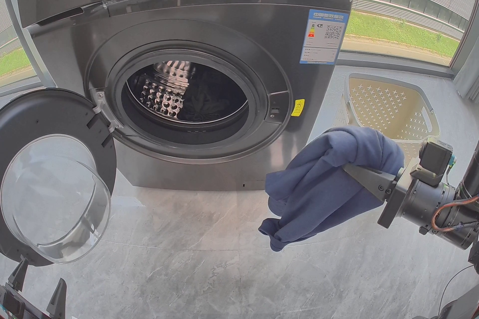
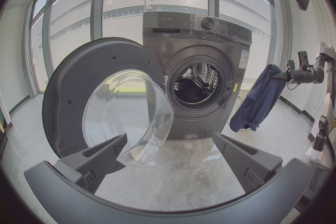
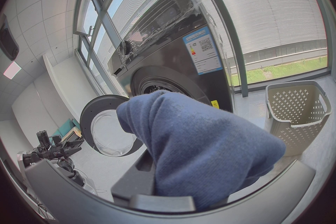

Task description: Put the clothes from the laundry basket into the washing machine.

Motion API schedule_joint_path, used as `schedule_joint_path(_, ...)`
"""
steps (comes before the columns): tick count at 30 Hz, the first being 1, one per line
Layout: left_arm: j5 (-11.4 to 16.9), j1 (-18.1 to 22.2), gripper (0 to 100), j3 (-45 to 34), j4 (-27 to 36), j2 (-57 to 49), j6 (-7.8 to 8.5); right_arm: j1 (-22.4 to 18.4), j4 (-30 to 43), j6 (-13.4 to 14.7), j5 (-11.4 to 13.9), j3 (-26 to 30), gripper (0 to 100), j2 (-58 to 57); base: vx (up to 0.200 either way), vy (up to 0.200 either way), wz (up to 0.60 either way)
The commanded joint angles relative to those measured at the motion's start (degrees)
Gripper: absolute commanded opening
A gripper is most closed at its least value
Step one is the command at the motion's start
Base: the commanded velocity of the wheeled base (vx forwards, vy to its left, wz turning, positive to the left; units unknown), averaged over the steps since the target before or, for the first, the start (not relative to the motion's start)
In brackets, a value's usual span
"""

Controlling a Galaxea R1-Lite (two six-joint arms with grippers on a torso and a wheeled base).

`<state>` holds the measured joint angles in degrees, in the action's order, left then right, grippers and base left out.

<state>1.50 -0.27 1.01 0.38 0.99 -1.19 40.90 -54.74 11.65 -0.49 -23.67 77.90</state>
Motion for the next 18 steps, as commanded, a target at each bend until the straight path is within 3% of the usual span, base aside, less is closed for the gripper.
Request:
schedule_joint_path(1,0.1,0.0,100,-0.8,0.0,-0.5,-0.04,-0.6,0.0,0.0,0.0,0.0,0,0.1,0.000,0.000,0.00)
schedule_joint_path(11,0.0,-0.1,100,-0.8,0.0,-0.3,-0.04,-0.7,0.0,0.1,0.0,0.0,0,0.1,0.000,0.000,0.00)
schedule_joint_path(18,0.0,-0.1,100,-0.8,0.0,-0.3,-0.04,-0.7,0.0,0.1,0.0,0.1,0,0.2,0.000,0.200,0.00)
